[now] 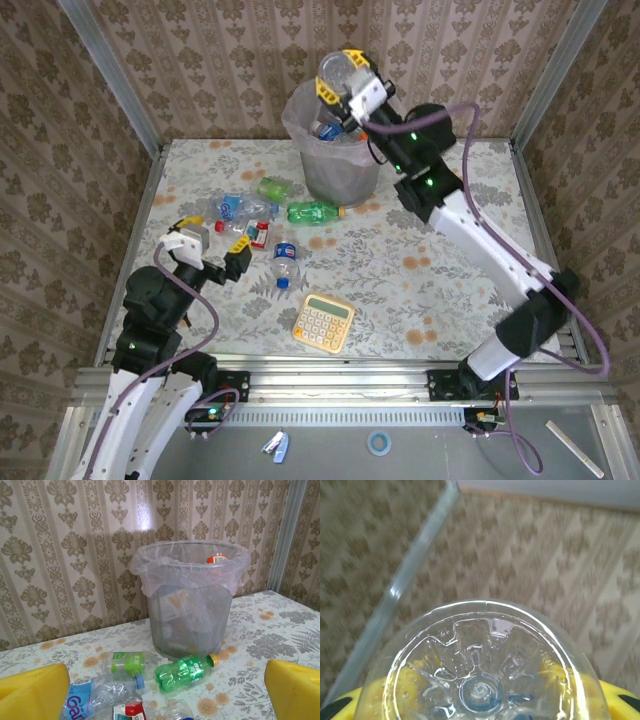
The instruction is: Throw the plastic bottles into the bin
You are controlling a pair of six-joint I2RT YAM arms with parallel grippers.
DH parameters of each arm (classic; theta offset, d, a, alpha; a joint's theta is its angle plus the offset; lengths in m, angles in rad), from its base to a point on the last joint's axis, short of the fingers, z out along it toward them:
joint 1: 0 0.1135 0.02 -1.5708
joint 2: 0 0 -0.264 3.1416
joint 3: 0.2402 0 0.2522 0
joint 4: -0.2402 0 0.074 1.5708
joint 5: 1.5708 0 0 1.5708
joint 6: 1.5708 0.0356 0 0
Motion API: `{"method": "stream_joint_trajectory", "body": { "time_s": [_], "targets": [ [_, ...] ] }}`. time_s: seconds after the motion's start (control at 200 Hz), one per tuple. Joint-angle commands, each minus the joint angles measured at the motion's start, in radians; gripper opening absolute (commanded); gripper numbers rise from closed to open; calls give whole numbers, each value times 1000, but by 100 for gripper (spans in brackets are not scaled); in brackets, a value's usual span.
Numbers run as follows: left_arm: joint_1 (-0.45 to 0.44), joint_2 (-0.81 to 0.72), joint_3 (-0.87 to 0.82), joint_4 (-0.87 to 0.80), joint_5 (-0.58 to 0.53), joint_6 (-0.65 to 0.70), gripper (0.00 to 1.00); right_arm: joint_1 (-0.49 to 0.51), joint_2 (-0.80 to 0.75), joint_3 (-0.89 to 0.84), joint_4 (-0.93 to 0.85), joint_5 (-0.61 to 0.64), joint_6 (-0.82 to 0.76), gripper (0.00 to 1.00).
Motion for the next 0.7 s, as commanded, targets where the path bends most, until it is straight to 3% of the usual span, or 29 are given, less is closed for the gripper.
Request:
{"method": "stream_joint_trajectory", "body": {
  "time_s": [0.0,0.04,0.195,0.695],
  "targets": [
    [8,30,16,-9,44,-5,100,-68,139,135,-241,77,146,51],
    [8,42,23,-18,52,-7,100,-87,176,188,-318,75,178,62],
    [7,71,31,-29,60,-15,100,-96,181,254,-462,49,236,80],
    [7,152,83,-90,29,-69,100,-87,-104,57,-548,2,404,91]
  ]
}}
